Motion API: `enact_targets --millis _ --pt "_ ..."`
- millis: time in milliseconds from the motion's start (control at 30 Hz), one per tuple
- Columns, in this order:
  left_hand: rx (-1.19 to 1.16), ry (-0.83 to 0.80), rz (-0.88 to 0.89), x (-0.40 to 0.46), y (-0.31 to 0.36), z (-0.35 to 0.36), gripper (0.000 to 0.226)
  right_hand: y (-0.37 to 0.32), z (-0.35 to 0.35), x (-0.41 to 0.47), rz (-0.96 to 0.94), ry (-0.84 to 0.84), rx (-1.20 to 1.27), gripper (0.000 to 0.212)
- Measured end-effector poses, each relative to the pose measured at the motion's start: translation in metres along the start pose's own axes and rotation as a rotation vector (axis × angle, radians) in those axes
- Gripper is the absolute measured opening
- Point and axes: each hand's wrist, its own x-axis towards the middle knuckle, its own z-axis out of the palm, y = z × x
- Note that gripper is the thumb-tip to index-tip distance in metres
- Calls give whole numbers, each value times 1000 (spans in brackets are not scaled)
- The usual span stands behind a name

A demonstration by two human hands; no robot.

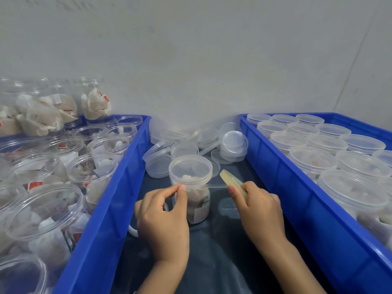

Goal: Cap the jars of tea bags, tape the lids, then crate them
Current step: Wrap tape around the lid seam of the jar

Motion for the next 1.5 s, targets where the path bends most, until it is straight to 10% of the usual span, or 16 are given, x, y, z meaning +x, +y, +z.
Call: enact_targets --millis 667,1000,1267,1500 --pt "-431 -115 -413 4 5 4 21 -1 3 2 4 15 25 68" --pt "-492 -144 -378 6 -1 4 24 0 4 2 16 16 43 58" --pt "-138 -578 -278 6 -19 16 122 3 1 4 1 -77 21 62" --pt "-32 -582 -58 3 -6 2 92 20 -5 10 52 36 -122 16"
